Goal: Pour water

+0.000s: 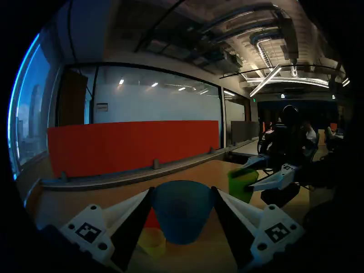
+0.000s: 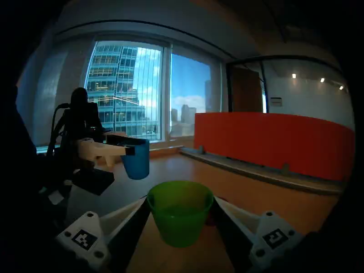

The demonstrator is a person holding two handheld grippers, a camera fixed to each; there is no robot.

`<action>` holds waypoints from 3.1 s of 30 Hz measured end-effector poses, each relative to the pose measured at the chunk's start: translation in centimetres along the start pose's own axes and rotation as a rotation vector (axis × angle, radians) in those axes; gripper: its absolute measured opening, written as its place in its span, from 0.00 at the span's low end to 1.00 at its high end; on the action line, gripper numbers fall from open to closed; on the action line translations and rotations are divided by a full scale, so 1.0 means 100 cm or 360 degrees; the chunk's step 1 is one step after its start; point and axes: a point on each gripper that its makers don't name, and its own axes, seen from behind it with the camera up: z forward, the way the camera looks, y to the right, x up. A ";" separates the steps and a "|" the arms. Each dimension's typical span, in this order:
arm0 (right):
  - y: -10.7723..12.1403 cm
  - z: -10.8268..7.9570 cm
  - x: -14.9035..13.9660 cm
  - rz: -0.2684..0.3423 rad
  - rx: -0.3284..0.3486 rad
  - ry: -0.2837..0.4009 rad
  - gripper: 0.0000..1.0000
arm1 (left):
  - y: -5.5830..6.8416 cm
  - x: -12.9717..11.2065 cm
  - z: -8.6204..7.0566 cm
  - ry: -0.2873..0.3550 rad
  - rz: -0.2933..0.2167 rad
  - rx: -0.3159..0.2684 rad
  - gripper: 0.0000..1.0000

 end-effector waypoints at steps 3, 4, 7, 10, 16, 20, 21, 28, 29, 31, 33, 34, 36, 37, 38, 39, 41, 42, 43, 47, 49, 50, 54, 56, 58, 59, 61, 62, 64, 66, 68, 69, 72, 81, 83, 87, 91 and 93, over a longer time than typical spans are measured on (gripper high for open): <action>0.006 -0.002 -0.007 0.0007 -0.0015 -0.0026 0.90 | -0.001 -0.005 -0.004 -0.0005 0.0007 0.0016 0.89; 0.008 -0.002 -0.010 0.0010 -0.0019 -0.0037 0.90 | -0.002 -0.007 -0.005 -0.0006 0.0008 0.0019 0.89; 0.012 -0.004 -0.020 0.0017 -0.0022 -0.0086 0.90 | -0.003 -0.012 -0.009 -0.0017 0.0005 0.0026 0.90; 0.013 -0.006 -0.031 0.0022 -0.0014 -0.0147 0.90 | -0.004 -0.018 -0.011 -0.0031 -0.0003 0.0028 0.90; 0.017 -0.010 -0.053 0.0033 0.0003 -0.0277 0.90 | -0.008 -0.029 -0.013 -0.0054 -0.0031 0.0035 0.89; 0.019 -0.011 -0.066 0.0039 0.0018 -0.0359 0.90 | -0.009 -0.034 -0.015 -0.0062 -0.0034 0.0038 0.90; 0.019 -0.012 -0.070 0.0041 0.0023 -0.0383 0.90 | -0.009 -0.035 -0.015 -0.0065 -0.0030 0.0038 0.90; 0.021 -0.012 -0.097 0.0037 0.0053 -0.0531 0.90 | -0.007 -0.040 -0.016 -0.0082 -0.0014 0.0035 0.90; 0.021 -0.012 -0.100 0.0034 0.0056 -0.0550 0.90 | -0.007 -0.040 -0.016 -0.0085 -0.0013 0.0035 0.90; 0.021 -0.013 -0.107 0.0029 0.0060 -0.0588 0.90 | -0.006 -0.042 -0.016 -0.0091 -0.0013 0.0035 0.90; 0.022 -0.013 -0.114 0.0024 0.0064 -0.0625 0.90 | -0.006 -0.043 -0.016 -0.0097 -0.0013 0.0035 0.90; 0.022 -0.013 -0.117 0.0023 0.0064 -0.0642 0.90 | -0.006 -0.044 -0.017 -0.0099 -0.0012 0.0035 0.90; 0.022 -0.014 -0.124 0.0019 0.0066 -0.0678 0.90 | -0.006 -0.045 -0.017 -0.0104 -0.0011 0.0034 0.90; 0.023 -0.014 -0.127 0.0017 0.0067 -0.0694 0.90 | -0.006 -0.046 -0.016 -0.0106 -0.0011 0.0033 0.90; 0.023 -0.015 -0.130 0.0015 0.0068 -0.0710 0.91 | -0.006 -0.046 -0.016 -0.0107 -0.0011 0.0032 0.90; 0.023 -0.015 -0.133 0.0013 0.0068 -0.0725 0.90 | -0.006 -0.047 -0.016 -0.0109 -0.0011 0.0032 0.90; 0.024 -0.016 -0.138 0.0008 0.0069 -0.0752 0.90 | -0.006 -0.047 -0.016 -0.0111 -0.0011 0.0032 0.90; 0.024 -0.016 -0.140 0.0007 0.0069 -0.0766 0.91 | -0.006 -0.048 -0.016 -0.0112 -0.0013 0.0032 0.90; 0.025 -0.017 -0.142 0.0006 0.0070 -0.0779 0.91 | -0.006 -0.048 -0.016 -0.0113 -0.0014 0.0033 0.90; 0.026 -0.019 -0.150 -0.0001 0.0069 -0.0819 0.91 | -0.007 -0.050 -0.016 -0.0118 -0.0020 0.0032 0.90; 0.027 -0.020 -0.152 -0.0004 0.0067 -0.0830 0.91 | -0.008 -0.051 -0.016 -0.0120 -0.0020 0.0032 0.89; 0.027 -0.020 -0.153 -0.0005 0.0066 -0.0834 0.91 | -0.008 -0.051 -0.015 -0.0121 -0.0020 0.0031 0.89; 0.027 -0.023 -0.157 -0.0003 0.0063 -0.0851 0.91 | -0.008 -0.052 -0.014 -0.0126 -0.0019 0.0029 0.90; 0.027 -0.024 -0.158 -0.0003 0.0064 -0.0852 0.91 | -0.007 -0.052 -0.014 -0.0126 -0.0018 0.0027 0.90; 0.027 -0.025 -0.158 -0.0002 0.0064 -0.0854 0.91 | -0.007 -0.052 -0.014 -0.0127 -0.0016 0.0026 0.90; 0.027 -0.025 -0.159 -0.0002 0.0064 -0.0855 0.91 | -0.007 -0.052 -0.014 -0.0128 -0.0016 0.0026 0.90; 0.027 -0.027 -0.160 -0.0001 0.0063 -0.0860 0.91 | -0.007 -0.052 -0.014 -0.0130 -0.0013 0.0025 0.90; 0.027 -0.028 -0.160 -0.0001 0.0063 -0.0862 0.91 | -0.006 -0.052 -0.014 -0.0131 -0.0012 0.0024 0.90; 0.027 -0.029 -0.161 -0.0004 0.0063 -0.0865 0.92 | -0.006 -0.051 -0.014 -0.0132 -0.0011 0.0024 0.90; 0.027 -0.030 -0.162 -0.0007 0.0061 -0.0868 0.92 | -0.006 -0.051 -0.014 -0.0133 -0.0010 0.0024 0.90; 0.027 -0.030 -0.163 -0.0009 0.0058 -0.0872 0.92 | -0.006 -0.051 -0.014 -0.0134 -0.0010 0.0023 0.89; 0.027 -0.030 -0.163 -0.0010 0.0057 -0.0871 0.93 | -0.006 -0.052 -0.014 -0.0135 -0.0010 0.0023 0.89; 0.028 -0.030 -0.162 -0.0008 0.0049 -0.0867 0.97 | -0.006 -0.052 -0.014 -0.0136 -0.0008 0.0024 0.90; 0.026 -0.037 -0.165 -0.0012 0.0036 -0.0876 1.00 | -0.010 -0.054 -0.016 -0.0153 -0.0020 0.0039 0.89; 0.026 -0.040 -0.164 -0.0019 0.0031 -0.0873 1.00 | -0.012 -0.057 -0.017 -0.0166 -0.0024 0.0045 0.90; 0.026 -0.045 -0.162 -0.0021 0.0014 -0.0864 1.00 | -0.014 -0.064 -0.018 -0.0204 -0.0027 0.0054 0.90; 0.029 -0.052 -0.160 -0.0018 -0.0013 -0.0852 1.00 | -0.017 -0.076 -0.020 -0.0254 -0.0030 0.0067 0.90; 0.031 -0.056 -0.159 -0.0014 -0.0029 -0.0847 1.00 | -0.019 -0.085 -0.021 -0.0291 -0.0037 0.0075 0.89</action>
